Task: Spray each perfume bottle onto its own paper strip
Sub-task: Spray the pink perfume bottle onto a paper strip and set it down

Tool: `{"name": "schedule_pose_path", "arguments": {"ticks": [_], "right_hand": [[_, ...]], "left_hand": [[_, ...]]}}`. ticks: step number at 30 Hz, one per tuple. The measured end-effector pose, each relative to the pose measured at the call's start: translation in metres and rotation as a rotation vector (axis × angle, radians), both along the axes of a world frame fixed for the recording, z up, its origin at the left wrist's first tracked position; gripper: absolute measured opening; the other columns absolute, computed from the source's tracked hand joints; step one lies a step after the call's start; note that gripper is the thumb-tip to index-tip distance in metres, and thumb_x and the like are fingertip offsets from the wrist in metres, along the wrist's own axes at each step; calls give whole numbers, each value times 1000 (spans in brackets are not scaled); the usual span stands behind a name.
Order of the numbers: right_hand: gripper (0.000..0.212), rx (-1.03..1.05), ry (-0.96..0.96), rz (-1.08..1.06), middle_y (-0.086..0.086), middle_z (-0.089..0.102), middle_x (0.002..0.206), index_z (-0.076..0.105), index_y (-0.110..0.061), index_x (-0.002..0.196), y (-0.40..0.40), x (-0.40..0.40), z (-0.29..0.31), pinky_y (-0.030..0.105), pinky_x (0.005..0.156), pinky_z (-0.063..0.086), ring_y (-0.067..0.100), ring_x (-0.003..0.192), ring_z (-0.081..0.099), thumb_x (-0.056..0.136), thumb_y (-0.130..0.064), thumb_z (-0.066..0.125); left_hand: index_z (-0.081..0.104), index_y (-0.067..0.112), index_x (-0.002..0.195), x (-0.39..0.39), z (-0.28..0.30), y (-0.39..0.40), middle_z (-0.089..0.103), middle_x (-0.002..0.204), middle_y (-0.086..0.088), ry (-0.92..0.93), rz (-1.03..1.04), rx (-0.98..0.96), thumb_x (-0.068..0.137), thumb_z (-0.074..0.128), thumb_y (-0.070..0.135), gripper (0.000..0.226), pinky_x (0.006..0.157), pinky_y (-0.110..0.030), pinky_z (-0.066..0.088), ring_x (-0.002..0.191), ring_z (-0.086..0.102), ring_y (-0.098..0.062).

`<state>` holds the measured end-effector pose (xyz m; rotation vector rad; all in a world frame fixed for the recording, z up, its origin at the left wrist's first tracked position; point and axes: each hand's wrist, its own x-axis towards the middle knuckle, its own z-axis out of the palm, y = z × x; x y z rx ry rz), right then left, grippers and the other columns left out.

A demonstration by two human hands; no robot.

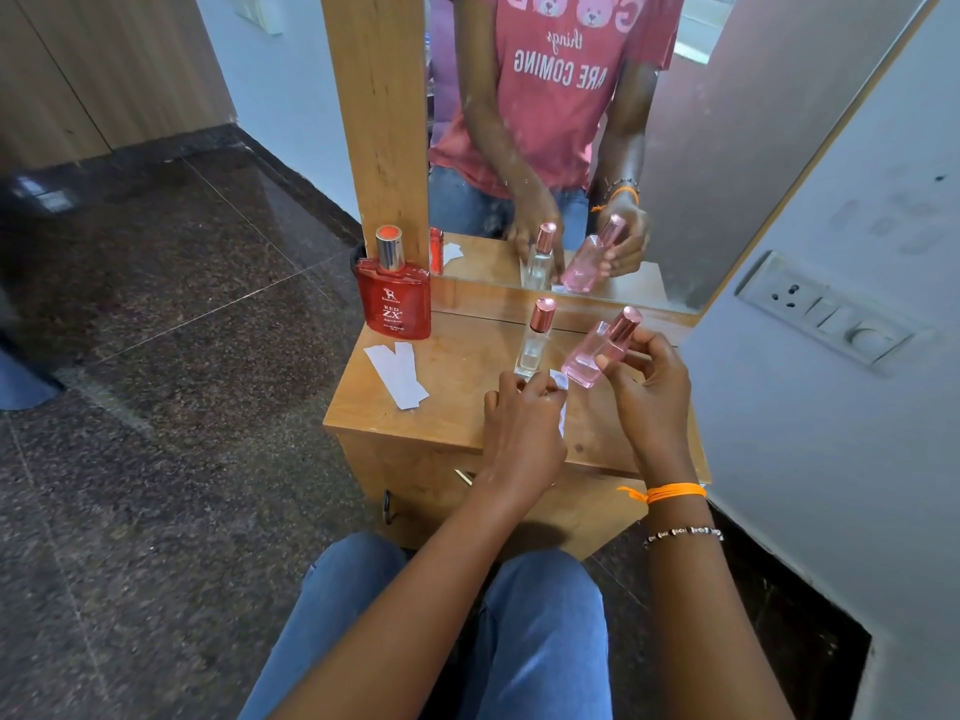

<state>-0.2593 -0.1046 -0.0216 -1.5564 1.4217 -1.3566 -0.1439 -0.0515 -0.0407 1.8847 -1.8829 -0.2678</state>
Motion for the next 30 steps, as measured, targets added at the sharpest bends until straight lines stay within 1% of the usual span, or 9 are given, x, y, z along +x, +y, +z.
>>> {"name": "schedule_pose_path", "arguments": {"ticks": [5, 9, 12, 14, 17, 23, 25, 28, 30], "right_hand": [[26, -17, 41, 47, 2, 68, 100, 64, -10, 103, -6, 2, 3, 28, 82, 53, 21, 93, 65, 81, 4, 62], [26, 18, 55, 57, 10, 69, 103, 63, -5, 105, -12, 3, 1, 36, 83, 54, 26, 95, 65, 81, 5, 61], [27, 40, 74, 74, 12, 69, 104, 63, -4, 105, -15, 4, -1, 38, 84, 54, 27, 96, 65, 80, 6, 61], [27, 34, 95, 86, 11, 69, 104, 64, -5, 104, -15, 6, -2, 34, 82, 53, 26, 95, 65, 80, 6, 62], [28, 19, 122, 93, 11, 70, 103, 65, -7, 103, -15, 8, -2, 26, 78, 51, 25, 94, 65, 79, 7, 63], [26, 14, 130, 100, 11, 70, 104, 65, -6, 104, -14, 7, -3, 29, 81, 52, 24, 95, 65, 80, 5, 64], [27, 9, 125, 100, 9, 70, 104, 65, -8, 105, -14, 8, -3, 28, 81, 52, 23, 95, 65, 81, 4, 64], [30, 10, 122, 85, 8, 69, 108, 64, -7, 110, -12, 10, -4, 23, 83, 52, 21, 97, 64, 82, 4, 63], [36, 9, 123, 84, 4, 68, 109, 63, -7, 115, -9, 9, -3, 15, 83, 50, 15, 96, 64, 81, 5, 62]], "left_hand": [[59, 20, 120, -2, -1, -2, 50, 134, 8, 12, -12, 6, 83, 54, 8, 40, 79, -29, 20, 117, 37, -26], [59, 21, 119, -4, -1, -3, 51, 133, 9, 17, -9, -3, 82, 54, 7, 39, 79, -29, 19, 117, 38, -25], [59, 20, 121, -3, -1, -2, 53, 132, 9, 44, 0, 2, 84, 53, 9, 39, 82, -30, 22, 118, 39, -25], [59, 20, 123, -3, -1, -1, 54, 132, 8, 58, 3, 14, 85, 53, 10, 39, 85, -33, 26, 119, 39, -25], [58, 18, 124, -3, -1, -1, 54, 133, 7, 65, -5, 29, 85, 53, 11, 40, 88, -34, 26, 121, 38, -25], [56, 19, 127, 0, -4, 1, 52, 137, 9, 74, -19, 20, 87, 52, 8, 42, 89, -32, 25, 124, 36, -22], [56, 19, 128, 2, -5, 1, 52, 137, 8, 83, -31, 23, 88, 51, 8, 42, 91, -33, 27, 125, 36, -21], [59, 17, 124, 4, -4, 2, 55, 134, 8, 129, -39, 11, 88, 51, 6, 39, 93, -33, 30, 123, 39, -22], [63, 16, 120, 5, -1, 3, 59, 128, 6, 181, -33, -26, 87, 51, 2, 38, 91, -34, 34, 118, 44, -24]]}}
